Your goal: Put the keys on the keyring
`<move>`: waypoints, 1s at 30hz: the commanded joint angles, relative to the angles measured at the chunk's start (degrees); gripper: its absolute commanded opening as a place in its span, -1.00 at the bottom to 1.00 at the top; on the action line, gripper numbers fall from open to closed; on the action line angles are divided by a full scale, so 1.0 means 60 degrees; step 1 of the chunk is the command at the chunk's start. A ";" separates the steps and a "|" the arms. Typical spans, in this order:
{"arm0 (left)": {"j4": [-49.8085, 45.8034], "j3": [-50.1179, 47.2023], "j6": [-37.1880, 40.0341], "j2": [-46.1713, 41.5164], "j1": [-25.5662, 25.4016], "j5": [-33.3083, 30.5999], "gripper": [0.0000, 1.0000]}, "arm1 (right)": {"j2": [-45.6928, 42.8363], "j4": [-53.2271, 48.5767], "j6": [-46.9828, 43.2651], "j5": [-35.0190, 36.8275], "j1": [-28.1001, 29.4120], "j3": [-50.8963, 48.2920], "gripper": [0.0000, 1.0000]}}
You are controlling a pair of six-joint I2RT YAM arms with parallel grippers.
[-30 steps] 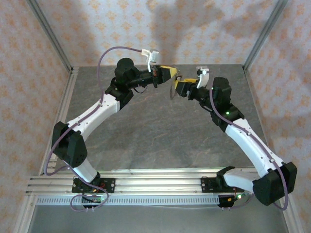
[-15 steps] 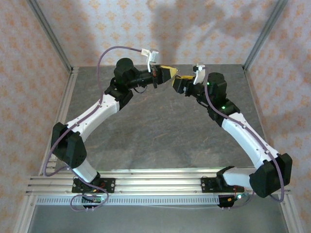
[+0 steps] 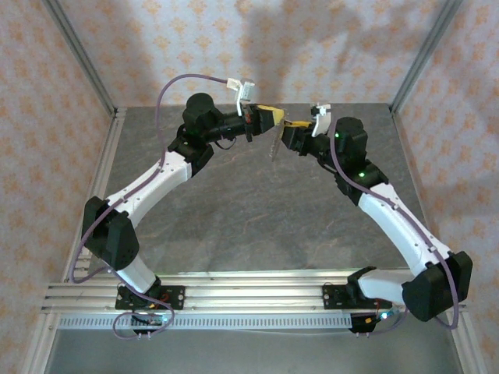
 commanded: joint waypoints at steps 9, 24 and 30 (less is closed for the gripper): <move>0.0535 0.0093 -0.0032 -0.0413 -0.0119 0.0229 -1.00 | -0.0457 0.0163 -0.0217 0.0736 0.0076 0.0021 -0.09; 0.0555 0.0095 -0.0032 -0.0348 -0.0118 0.0159 -1.00 | -0.0356 0.0345 -0.0135 0.0098 0.0072 0.0085 -0.67; 0.0516 0.0035 -0.0032 -0.0377 -0.0118 0.0027 -1.00 | -0.0611 0.0241 -0.0222 0.0189 0.0070 -0.0070 -1.00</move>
